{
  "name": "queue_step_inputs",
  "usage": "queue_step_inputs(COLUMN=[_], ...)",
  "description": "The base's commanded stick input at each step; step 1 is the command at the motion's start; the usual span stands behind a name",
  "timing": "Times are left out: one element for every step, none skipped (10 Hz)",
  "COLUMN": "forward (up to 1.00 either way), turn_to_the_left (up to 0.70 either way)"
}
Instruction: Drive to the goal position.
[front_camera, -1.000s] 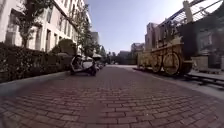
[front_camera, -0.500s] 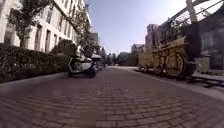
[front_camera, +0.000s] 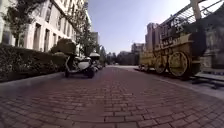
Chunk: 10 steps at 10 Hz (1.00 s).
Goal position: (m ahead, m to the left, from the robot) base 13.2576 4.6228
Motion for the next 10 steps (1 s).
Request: queue_step_inputs(forward=[0.70,0.70,0.70,0.70,0.70,0.70,0.70,0.70,0.70,0.70], turn_to_the_left=[0.00,0.00,0.00,0.00,0.00,0.00,0.00,0.00,0.00,0.00])
